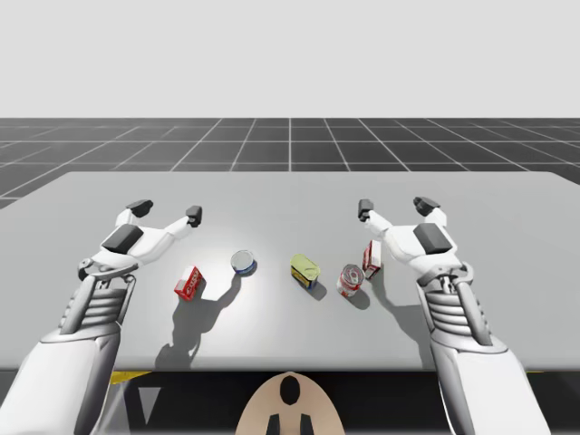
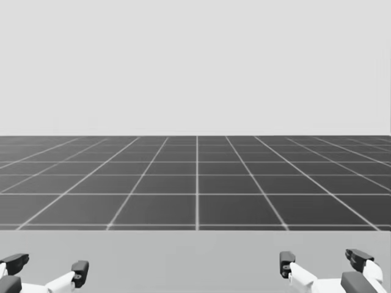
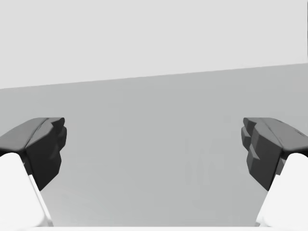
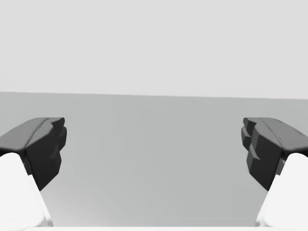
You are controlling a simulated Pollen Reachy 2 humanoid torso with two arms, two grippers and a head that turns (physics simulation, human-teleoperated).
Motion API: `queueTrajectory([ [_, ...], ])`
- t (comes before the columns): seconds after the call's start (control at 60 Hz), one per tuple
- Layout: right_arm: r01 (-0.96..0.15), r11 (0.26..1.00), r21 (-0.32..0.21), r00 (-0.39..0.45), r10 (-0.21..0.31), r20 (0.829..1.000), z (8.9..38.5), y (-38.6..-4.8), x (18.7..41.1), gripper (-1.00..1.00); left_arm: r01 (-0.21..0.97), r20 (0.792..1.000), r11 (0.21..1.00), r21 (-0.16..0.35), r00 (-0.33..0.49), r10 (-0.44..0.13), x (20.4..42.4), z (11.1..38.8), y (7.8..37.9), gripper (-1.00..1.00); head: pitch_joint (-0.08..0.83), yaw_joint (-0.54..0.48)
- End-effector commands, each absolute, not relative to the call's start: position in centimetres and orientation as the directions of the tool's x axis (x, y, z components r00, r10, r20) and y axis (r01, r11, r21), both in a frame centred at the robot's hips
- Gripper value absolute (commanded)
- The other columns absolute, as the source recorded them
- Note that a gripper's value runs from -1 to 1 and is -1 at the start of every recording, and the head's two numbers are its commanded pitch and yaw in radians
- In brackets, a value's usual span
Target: Lift the meat can off the table.
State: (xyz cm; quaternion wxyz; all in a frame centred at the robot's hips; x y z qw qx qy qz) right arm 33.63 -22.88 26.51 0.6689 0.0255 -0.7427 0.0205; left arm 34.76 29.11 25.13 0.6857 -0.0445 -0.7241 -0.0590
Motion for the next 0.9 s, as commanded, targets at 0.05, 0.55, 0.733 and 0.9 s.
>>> queueTrajectory([
  [0.05,-0.046,0.999,-0.005,-0.117,0.0,0.993,26.47,-22.66,33.35,-1.0,0.147,0.998,0.989,0.019,-0.059,-0.01,34.71,25.2,29.14,-1.0,0.024,0.0],
  [0.55,-0.084,0.996,-0.02,-0.084,0.013,0.996,26.44,-22.53,33.58,-1.0,0.15,0.998,0.988,0.031,-0.064,-0.021,34.75,25.18,29.07,-1.0,0.376,-0.02],
  [0.733,-0.085,0.996,-0.018,-0.08,0.012,0.997,26.5,-22.57,33.64,-1.0,0.151,0.998,0.988,0.032,-0.067,-0.023,34.73,25.26,29.07,-1.0,0.493,-0.03],
  [0.9,-0.087,0.996,-0.02,-0.075,0.014,0.997,26.5,-22.6,33.64,-1.0,0.153,0.997,0.988,0.031,-0.07,-0.021,34.63,25.4,29.04,-1.0,0.6,-0.04],
])
